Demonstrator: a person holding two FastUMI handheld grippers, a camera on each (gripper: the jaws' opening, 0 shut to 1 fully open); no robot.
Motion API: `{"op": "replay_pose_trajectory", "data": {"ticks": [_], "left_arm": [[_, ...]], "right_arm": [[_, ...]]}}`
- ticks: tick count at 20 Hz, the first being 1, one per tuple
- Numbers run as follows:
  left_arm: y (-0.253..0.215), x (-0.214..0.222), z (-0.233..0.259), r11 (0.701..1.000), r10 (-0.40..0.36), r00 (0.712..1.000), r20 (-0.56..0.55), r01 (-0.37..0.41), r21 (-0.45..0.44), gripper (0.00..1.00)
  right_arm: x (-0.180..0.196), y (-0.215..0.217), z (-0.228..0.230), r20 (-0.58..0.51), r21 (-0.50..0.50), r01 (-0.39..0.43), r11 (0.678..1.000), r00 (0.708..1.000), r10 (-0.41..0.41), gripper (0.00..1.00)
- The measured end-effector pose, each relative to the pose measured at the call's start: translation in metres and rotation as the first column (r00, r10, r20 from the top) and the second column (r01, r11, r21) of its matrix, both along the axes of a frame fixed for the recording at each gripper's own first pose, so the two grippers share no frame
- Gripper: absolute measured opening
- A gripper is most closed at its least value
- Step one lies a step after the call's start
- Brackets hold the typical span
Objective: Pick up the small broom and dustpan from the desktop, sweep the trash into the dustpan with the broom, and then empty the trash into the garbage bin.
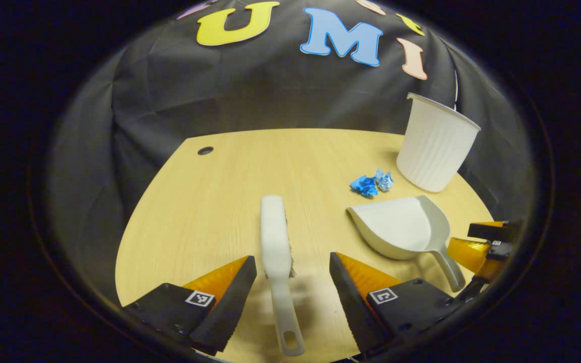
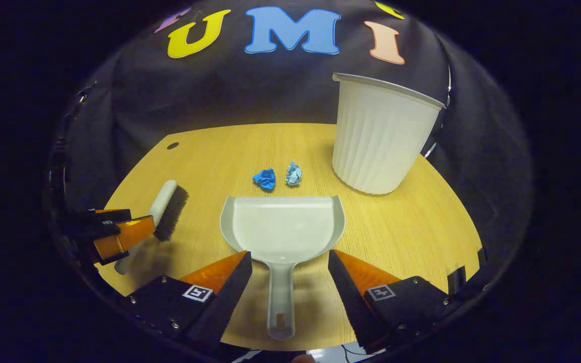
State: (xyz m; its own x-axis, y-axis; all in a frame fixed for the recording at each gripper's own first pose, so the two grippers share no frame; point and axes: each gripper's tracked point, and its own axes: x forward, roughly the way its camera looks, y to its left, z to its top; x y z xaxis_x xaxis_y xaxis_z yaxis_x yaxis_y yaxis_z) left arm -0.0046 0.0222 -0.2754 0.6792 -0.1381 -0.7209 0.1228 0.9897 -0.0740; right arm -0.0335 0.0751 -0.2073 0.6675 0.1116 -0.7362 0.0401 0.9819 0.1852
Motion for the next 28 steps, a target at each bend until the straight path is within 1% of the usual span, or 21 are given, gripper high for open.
{"op": "replay_pose_trajectory", "data": {"ticks": [3, 4, 6, 8, 9, 14, 15, 17, 19, 20, 21, 22, 23, 24, 25, 26, 27, 28], "left_arm": [[-0.001, -0.004, -0.014, 1.000, -0.007, 0.999, -0.051, 0.008, 0.005, 0.96], [-0.001, -0.004, -0.018, 1.000, -0.009, 0.998, -0.063, 0.010, 0.009, 0.97], [-0.002, -0.004, -0.028, 1.000, -0.014, 0.995, -0.097, 0.016, 0.017, 0.96], [-0.001, -0.006, -0.036, 1.000, -0.015, 0.992, -0.129, 0.018, 0.021, 0.94], [0.000, -0.007, -0.040, 1.000, -0.013, 0.990, -0.141, 0.017, 0.024, 0.96], [0.006, -0.004, -0.058, 0.999, -0.008, 0.979, -0.204, 0.018, 0.049, 0.97], [0.006, -0.003, -0.061, 0.998, -0.008, 0.978, -0.211, 0.020, 0.051, 0.96], [0.008, 0.002, -0.065, 0.998, -0.006, 0.977, -0.213, 0.020, 0.064, 0.89], [0.009, 0.007, -0.069, 0.997, -0.007, 0.977, -0.215, 0.025, 0.080, 0.80], [0.011, 0.010, -0.071, 0.996, -0.004, 0.977, -0.213, 0.024, 0.091, 0.80], [0.011, 0.012, -0.072, 0.995, -0.004, 0.977, -0.215, 0.025, 0.095, 0.80], [0.013, 0.014, -0.073, 0.994, 0.005, 0.977, -0.214, 0.020, 0.111, 0.76], [0.014, 0.017, -0.076, 0.993, 0.006, 0.977, -0.214, 0.019, 0.115, 0.69], [0.014, 0.019, -0.077, 0.992, 0.012, 0.977, -0.212, 0.014, 0.121, 0.62], [0.015, 0.019, -0.077, 0.992, 0.009, 0.977, -0.212, 0.018, 0.121, 0.55], [0.017, 0.023, -0.074, 0.991, 0.016, 0.978, -0.210, 0.013, 0.133, 0.48], [0.016, 0.023, -0.078, 0.991, 0.007, 0.978, -0.208, 0.020, 0.129, 0.49], [0.017, 0.025, -0.077, 0.990, 0.000, 0.979, -0.203, 0.028, 0.136, 0.49]], "right_arm": [[-0.004, 0.004, -0.015, -0.062, 0.006, -0.009, 1.000, 0.998, 0.009, 0.95], [-0.004, 0.006, -0.018, -0.081, 0.009, -0.013, 1.000, 0.997, 0.014, 0.95], [-0.004, 0.008, -0.028, -0.123, 0.012, -0.022, 1.000, 0.992, 0.024, 0.95], [-0.007, 0.012, -0.037, -0.169, 0.021, -0.030, 0.999, 0.985, 0.034, 0.95], [-0.008, 0.014, -0.041, -0.192, 0.026, -0.033, 0.999, 0.981, 0.038, 0.95], [-0.007, 0.021, -0.063, -0.271, 0.049, -0.054, 0.997, 0.960, 0.065, 0.95], [-0.006, 0.022, -0.065, -0.278, 0.053, -0.058, 0.997, 0.958, 0.071, 0.95], [-0.003, 0.024, -0.068, -0.278, 0.062, -0.062, 0.996, 0.958, 0.077, 0.95], [0.002, 0.023, -0.069, -0.276, 0.064, -0.060, 0.996, 0.958, 0.075, 0.89], [0.004, 0.023, -0.069, -0.274, 0.066, -0.065, 0.996, 0.958, 0.080, 0.81], [0.006, 0.023, -0.073, -0.275, 0.063, -0.068, 0.996, 0.958, 0.083, 0.80], [0.009, 0.020, -0.073, -0.274, 0.059, -0.068, 0.996, 0.958, 0.082, 0.70], [0.008, 0.021, -0.075, -0.277, 0.061, -0.076, 0.995, 0.957, 0.090, 0.61], [0.008, 0.020, -0.074, -0.276, 0.060, -0.087, 0.994, 0.956, 0.100, 0.55], [0.004, 0.019, -0.070, -0.282, 0.054, -0.091, 0.994, 0.954, 0.103, 0.55], [0.008, 0.020, -0.076, -0.267, 0.057, -0.093, 0.994, 0.958, 0.105, 0.40], [0.005, 0.018, -0.073, -0.274, 0.053, -0.110, 0.992, 0.954, 0.121, 0.36], [0.006, 0.017, -0.073, -0.269, 0.053, -0.115, 0.992, 0.955, 0.125, 0.36]]}}
